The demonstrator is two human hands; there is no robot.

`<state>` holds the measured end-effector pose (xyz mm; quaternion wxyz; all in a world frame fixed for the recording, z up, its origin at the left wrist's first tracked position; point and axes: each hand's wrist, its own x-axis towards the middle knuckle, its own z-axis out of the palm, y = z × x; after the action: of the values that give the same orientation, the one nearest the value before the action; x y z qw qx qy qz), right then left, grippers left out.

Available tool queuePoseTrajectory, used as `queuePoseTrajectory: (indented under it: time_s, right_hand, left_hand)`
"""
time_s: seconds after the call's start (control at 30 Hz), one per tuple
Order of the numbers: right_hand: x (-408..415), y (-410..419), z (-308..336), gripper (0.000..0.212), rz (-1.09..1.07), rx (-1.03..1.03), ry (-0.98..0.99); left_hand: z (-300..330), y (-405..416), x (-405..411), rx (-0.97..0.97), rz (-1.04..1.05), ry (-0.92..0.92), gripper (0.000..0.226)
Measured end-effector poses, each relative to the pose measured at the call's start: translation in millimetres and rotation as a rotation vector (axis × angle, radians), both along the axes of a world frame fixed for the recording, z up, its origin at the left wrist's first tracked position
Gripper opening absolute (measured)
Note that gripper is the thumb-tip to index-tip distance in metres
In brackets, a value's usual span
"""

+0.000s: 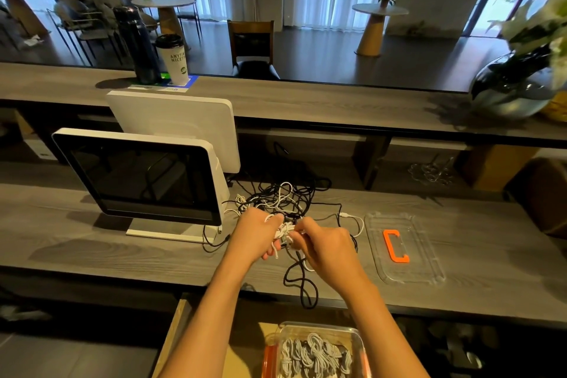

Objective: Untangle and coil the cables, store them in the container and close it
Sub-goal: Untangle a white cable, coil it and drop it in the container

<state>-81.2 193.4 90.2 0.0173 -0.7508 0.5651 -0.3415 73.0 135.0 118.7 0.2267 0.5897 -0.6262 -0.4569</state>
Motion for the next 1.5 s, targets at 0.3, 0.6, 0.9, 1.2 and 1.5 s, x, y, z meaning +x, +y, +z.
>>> queuePoseTrajectory:
  time_s: [0.3, 0.6, 0.9, 1.2, 1.5]
  right_hand:
    - [-8, -6, 21, 0.018, -0.167, 0.260, -0.701]
    - [1, -4, 22, 0.035, -0.175, 0.542, -1.114]
    - [16, -2, 13, 0.024, -0.339, 0.062, -0.715]
    - [-5, -3, -6, 0.023, -0.097, -0.305, -0.210]
    - [-9, -4, -11, 0.047, -0.214, -0.123, -0.339]
  left_hand:
    - [15, 6, 2, -0.291, -0.372, -0.101, 0.037]
    - [-1, 7, 4, -0.540, -0.405, -0.031, 0.044]
    - [3, 15, -15, -0.265, -0.054, 0.258, 0.025]
    - [11, 12, -10, 0.300, -0.070, 0.321, 0.072]
    - [3, 9, -10, 0.333, -0.126, 0.488, 0.029]
